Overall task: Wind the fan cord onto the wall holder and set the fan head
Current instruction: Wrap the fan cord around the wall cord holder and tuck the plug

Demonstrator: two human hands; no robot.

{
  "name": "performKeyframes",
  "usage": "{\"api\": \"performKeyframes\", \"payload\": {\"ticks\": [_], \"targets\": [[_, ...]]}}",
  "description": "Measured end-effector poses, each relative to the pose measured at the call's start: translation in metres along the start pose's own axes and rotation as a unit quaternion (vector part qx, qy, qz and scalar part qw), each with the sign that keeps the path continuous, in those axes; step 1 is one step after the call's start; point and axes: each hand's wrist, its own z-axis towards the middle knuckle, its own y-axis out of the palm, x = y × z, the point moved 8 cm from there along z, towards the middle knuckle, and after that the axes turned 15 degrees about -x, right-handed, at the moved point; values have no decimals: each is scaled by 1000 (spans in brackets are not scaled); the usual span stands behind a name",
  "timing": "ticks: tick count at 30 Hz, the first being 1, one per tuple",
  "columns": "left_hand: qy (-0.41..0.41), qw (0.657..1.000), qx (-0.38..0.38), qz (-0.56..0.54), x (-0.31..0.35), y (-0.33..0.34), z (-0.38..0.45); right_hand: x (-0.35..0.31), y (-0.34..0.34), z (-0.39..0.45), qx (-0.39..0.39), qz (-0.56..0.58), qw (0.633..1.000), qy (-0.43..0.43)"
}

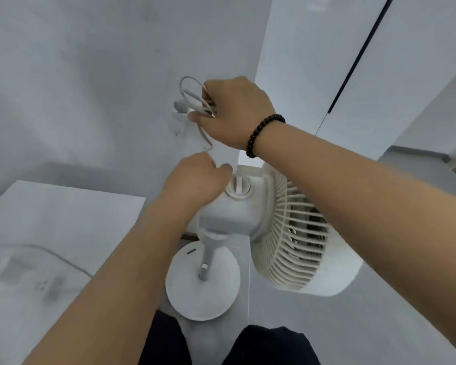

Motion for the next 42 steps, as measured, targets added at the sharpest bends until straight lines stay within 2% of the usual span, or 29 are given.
{"api": "performKeyframes", "payload": {"ticks": [3, 5, 9, 12, 14, 17, 21, 25, 29, 33, 39, 42], "targets": [[17, 999, 23, -17, -6, -17, -27, -28, -17, -37, 27, -63, 998, 11], [27, 991, 6, -134, -13, -22, -44, -41, -24, -58, 16, -83, 996, 17], [34, 912, -89, -400, -25, -12, -84, -63, -33, -99, -4, -80, 996, 48], [58, 848, -129, -510, -22, -6, -103, -80, -30, -121, -8, -72, 996, 58], [81, 823, -131, -547, -19, -6, -115, -94, -29, -137, -5, -59, 996, 63], [101, 803, -128, -573, -16, -2, -138, -113, -26, -160, -7, -16, 997, 76], [101, 796, -120, -585, -19, 7, -161, -122, -9, -180, -36, 67, 992, 97], [110, 783, -104, -603, -26, 8, -181, -126, -1, -198, -22, 169, 979, 108], [119, 795, -108, -585, -39, 23, -197, -131, 2, -217, 20, 261, 959, 111], [129, 816, -107, -553, -54, 40, -214, -136, 12, -236, 29, 329, 937, 114], [102, 761, -128, -628, -84, 55, -220, -154, 46, -254, -14, 346, 936, 65], [67, 765, -126, -628, -100, 57, -218, -168, 60, -265, -51, 369, 928, 23]]}}
